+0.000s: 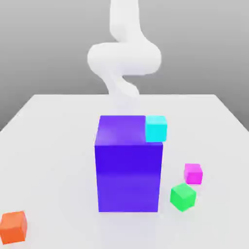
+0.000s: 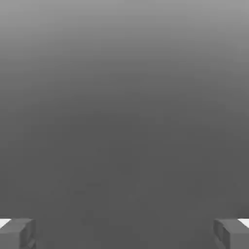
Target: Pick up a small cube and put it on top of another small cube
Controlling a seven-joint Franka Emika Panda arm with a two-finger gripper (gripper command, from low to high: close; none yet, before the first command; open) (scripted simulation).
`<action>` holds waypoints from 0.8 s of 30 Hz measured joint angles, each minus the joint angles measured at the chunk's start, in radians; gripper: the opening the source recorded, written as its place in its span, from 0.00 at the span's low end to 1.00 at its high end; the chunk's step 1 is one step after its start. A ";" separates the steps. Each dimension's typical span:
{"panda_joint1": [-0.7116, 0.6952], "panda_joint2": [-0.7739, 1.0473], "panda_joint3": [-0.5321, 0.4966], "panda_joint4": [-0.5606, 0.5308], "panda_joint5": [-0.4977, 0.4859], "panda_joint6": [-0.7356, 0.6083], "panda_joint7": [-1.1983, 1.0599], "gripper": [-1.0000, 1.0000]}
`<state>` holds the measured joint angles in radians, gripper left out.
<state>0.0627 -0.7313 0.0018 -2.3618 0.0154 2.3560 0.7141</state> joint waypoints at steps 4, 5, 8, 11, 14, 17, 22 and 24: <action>0.125 0.135 0.004 -0.114 0.023 0.106 -0.161 0.50; 0.155 0.167 0.007 -0.141 0.028 0.132 -0.199 0.50; 0.239 0.261 0.019 -0.221 0.043 0.206 -0.310 0.50; 0.324 0.354 0.031 -0.301 0.052 0.279 -0.416 0.50; 0.401 0.447 0.053 -0.381 0.060 0.353 -0.520 0.50; 0.469 0.539 0.081 -0.460 0.061 0.427 -0.619 0.50; 0.545 0.696 0.134 -0.570 0.008 0.554 -0.725 0.50; 0.558 0.766 0.120 -0.566 -0.032 0.611 -0.710 0.50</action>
<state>0.6203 0.0351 0.1213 -2.9282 -0.0162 2.9670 0.0044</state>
